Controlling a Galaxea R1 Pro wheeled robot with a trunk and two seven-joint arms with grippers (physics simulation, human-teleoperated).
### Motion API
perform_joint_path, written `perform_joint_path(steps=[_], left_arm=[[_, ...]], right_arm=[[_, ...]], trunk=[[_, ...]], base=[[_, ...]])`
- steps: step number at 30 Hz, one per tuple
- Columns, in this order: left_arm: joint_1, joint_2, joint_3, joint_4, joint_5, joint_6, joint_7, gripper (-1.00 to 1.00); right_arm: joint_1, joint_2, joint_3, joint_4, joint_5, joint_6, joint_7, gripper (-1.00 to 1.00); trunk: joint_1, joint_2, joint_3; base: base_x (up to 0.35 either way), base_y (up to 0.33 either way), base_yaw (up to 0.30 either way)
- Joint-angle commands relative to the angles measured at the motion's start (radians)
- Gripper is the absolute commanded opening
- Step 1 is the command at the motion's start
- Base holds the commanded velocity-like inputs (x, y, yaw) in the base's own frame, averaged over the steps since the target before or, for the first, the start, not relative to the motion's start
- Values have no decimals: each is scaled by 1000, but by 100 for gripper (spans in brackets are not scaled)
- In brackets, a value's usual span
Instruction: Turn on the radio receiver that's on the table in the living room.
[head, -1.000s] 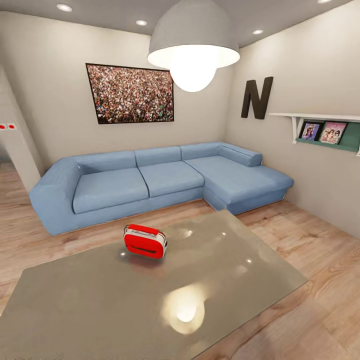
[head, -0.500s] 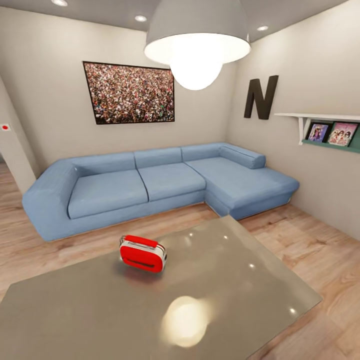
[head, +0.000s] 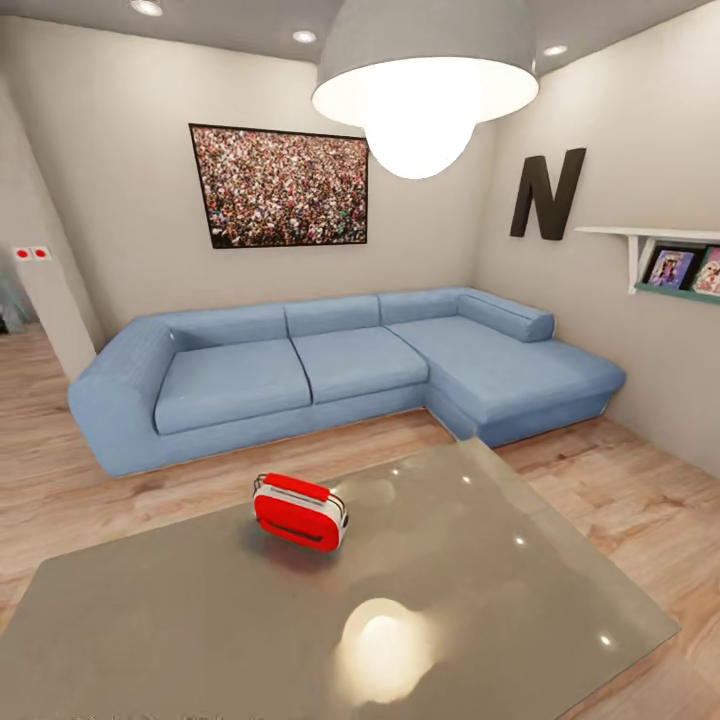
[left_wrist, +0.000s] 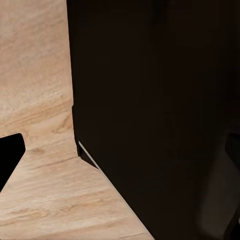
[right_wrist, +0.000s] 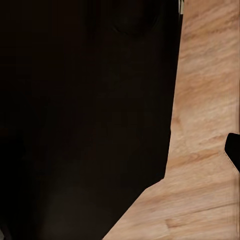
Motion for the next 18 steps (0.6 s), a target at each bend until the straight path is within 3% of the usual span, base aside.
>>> perform_joint_path(steps=[1, 18], left_arm=[[0, 0, 0, 0, 0, 0, 0, 100], [0, -1, 0, 0, 0, 0, 0, 100]], right_arm=[[0, 0, 0, 0, 0, 0, 0, 100], [0, 0, 0, 0, 0, 0, 0, 100]], trunk=[[0, 0, 0], [0, 0, 0]], base=[[1, 0, 263], [0, 0, 269]])
